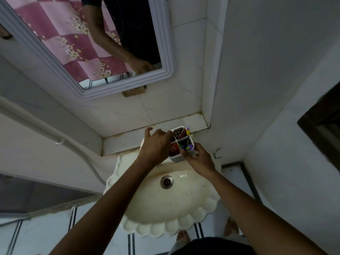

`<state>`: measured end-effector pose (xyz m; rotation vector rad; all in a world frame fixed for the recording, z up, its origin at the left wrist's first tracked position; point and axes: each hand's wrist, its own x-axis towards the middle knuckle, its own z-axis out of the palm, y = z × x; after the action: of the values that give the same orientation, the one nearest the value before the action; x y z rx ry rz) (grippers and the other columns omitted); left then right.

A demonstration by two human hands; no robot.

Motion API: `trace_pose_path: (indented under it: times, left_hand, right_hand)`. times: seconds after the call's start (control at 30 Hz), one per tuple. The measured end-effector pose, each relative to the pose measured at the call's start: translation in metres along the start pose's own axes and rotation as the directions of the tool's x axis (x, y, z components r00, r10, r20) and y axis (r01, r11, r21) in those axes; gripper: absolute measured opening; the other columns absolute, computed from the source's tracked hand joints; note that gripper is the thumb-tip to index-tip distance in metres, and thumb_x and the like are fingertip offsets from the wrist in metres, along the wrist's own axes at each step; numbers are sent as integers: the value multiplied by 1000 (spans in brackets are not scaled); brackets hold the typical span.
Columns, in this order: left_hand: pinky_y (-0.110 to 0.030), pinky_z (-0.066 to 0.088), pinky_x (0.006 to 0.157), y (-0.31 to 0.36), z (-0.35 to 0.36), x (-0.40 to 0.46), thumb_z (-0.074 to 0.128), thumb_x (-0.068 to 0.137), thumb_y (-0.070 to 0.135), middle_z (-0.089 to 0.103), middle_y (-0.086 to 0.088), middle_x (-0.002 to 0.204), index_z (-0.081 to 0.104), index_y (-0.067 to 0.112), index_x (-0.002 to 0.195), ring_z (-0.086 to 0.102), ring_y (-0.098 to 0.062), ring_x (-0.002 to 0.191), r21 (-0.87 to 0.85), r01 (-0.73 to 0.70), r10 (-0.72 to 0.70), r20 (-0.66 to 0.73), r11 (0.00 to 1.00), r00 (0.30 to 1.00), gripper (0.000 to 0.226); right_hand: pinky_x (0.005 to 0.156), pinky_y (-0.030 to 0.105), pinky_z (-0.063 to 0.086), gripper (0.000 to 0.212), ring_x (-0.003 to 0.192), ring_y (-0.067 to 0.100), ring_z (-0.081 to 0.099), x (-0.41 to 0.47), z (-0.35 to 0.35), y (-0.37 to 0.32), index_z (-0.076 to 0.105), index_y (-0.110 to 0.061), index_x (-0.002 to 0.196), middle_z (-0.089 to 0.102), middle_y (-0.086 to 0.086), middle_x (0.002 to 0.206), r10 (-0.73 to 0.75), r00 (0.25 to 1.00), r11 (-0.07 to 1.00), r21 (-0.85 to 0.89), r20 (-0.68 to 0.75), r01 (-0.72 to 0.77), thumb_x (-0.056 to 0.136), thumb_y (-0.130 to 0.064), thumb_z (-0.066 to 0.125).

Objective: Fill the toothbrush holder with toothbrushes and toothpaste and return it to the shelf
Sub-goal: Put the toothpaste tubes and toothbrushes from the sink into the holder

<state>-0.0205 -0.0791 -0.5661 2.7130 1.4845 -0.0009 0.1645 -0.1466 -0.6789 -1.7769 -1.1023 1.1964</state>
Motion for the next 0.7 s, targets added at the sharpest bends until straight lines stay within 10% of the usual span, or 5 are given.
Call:
trace_pose_path:
  times: [0.33,0.53,0.7]
  left_hand:
    - [-55,39,110,-12,-1,-22,65,99,47,73,15,119,67,31,119,66,-16,113,-452,140,-263,-223,881,939,26]
    - [-56,50,103,-28,0,-47,64,98,50,62,23,118,68,28,123,66,-10,109,-601,183,-401,-250,778,881,34]
    - [-56,49,105,-32,0,-59,66,98,45,70,10,126,69,28,123,63,-13,119,-635,192,-437,-255,748,863,30]
  right_hand:
    - [83,21,52,77,130,21,67,-14,13,4,54,-31,150,69,-11,133,-98,992,995,10,-78,99,90,-78,61]
    - [124,52,44,160,160,28,34,-19,40,8,-4,-31,172,37,3,174,-80,993,994,-81,-82,74,56,-85,90]
    - [114,54,53,159,149,33,47,-14,56,-16,3,-29,168,47,8,164,-84,973,991,-124,-214,58,49,-79,94]
